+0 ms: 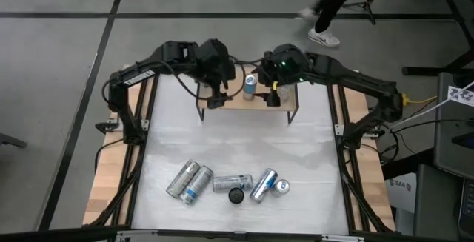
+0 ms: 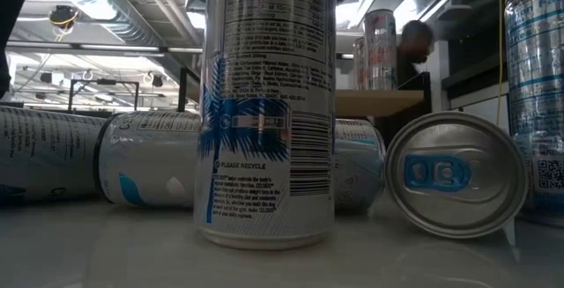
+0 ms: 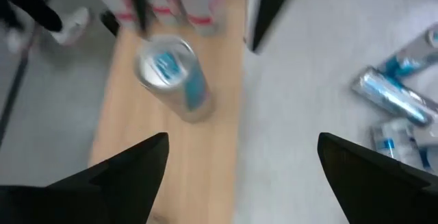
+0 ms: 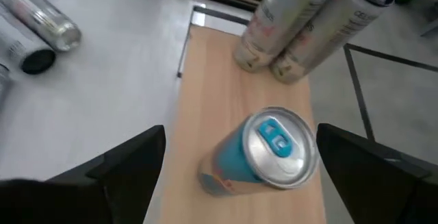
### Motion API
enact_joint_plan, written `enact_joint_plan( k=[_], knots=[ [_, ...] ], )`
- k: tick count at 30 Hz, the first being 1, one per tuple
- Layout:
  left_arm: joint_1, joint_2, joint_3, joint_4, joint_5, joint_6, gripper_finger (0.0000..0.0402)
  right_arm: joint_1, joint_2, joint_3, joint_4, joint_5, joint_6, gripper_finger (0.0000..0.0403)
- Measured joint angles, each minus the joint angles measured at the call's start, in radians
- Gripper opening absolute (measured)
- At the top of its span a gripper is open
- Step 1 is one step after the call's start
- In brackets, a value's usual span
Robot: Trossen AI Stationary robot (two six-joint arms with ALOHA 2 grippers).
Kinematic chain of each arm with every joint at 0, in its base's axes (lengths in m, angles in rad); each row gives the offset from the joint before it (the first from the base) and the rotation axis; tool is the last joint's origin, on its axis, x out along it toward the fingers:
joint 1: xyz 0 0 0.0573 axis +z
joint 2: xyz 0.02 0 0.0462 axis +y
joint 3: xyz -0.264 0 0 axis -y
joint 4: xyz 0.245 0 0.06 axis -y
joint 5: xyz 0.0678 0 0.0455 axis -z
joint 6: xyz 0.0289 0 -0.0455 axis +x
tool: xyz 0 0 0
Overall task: Sort soda cans
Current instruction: Put the top blue soda can on the shelf
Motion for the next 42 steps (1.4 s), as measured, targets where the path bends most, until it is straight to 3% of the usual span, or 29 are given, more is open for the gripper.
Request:
enact_joint_plan(
  k=[8, 15, 21, 30, 42],
  knots=[
    [-0.063, -0.217, -0.378, 0.224, -0.066, -0.075, 0.0366, -0.037, 0.013, 0.002, 0.008, -0.005, -0.036, 0.0376],
    [-0.093, -0.449, -0.787, 0.582, -0.076, -0.151, 0.0366, -0.036, 0.035, 0.002, 0.044, -0.015, -0.067, 0.0376],
    [-0.116, -0.515, -1.003, 0.784, -0.077, -0.208, 0.0367, -0.036, 0.059, 0.002, 0.055, -0.018, -0.082, 0.0376],
    [-0.144, -0.492, -1.086, 0.891, -0.079, -0.282, 0.0367, -0.038, 0.063, 0.002, 0.082, 0.038, -0.086, 0.0376],
    [-0.204, -0.492, -1.084, 0.935, -0.08, -0.284, 0.0367, -0.083, 0.097, 0.0, 0.028, -0.001, -0.083, 0.0376]
  ],
)
